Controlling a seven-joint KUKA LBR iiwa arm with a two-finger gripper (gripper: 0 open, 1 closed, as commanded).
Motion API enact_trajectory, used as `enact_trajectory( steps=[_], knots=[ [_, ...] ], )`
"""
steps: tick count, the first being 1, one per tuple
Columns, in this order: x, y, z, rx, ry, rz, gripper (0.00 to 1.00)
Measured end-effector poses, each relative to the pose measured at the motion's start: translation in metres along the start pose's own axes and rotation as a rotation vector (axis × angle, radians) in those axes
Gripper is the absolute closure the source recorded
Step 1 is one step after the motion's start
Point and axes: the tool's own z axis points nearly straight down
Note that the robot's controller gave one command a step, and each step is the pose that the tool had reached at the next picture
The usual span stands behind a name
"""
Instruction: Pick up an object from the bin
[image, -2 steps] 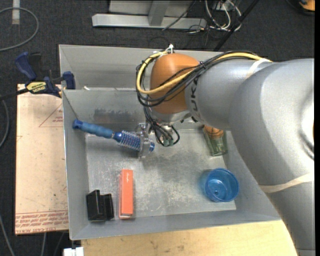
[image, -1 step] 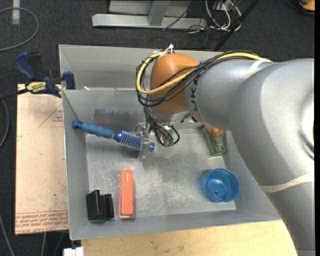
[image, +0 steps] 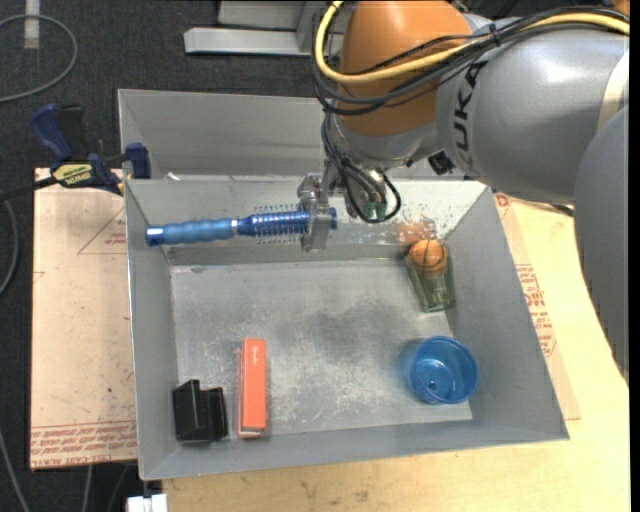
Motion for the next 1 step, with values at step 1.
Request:
enact_trajectory(
  steps=[1],
  knots=[
    [-0.0001,0.0000,0.0020,0.000,0.002,0.000,1.00]
  ],
)
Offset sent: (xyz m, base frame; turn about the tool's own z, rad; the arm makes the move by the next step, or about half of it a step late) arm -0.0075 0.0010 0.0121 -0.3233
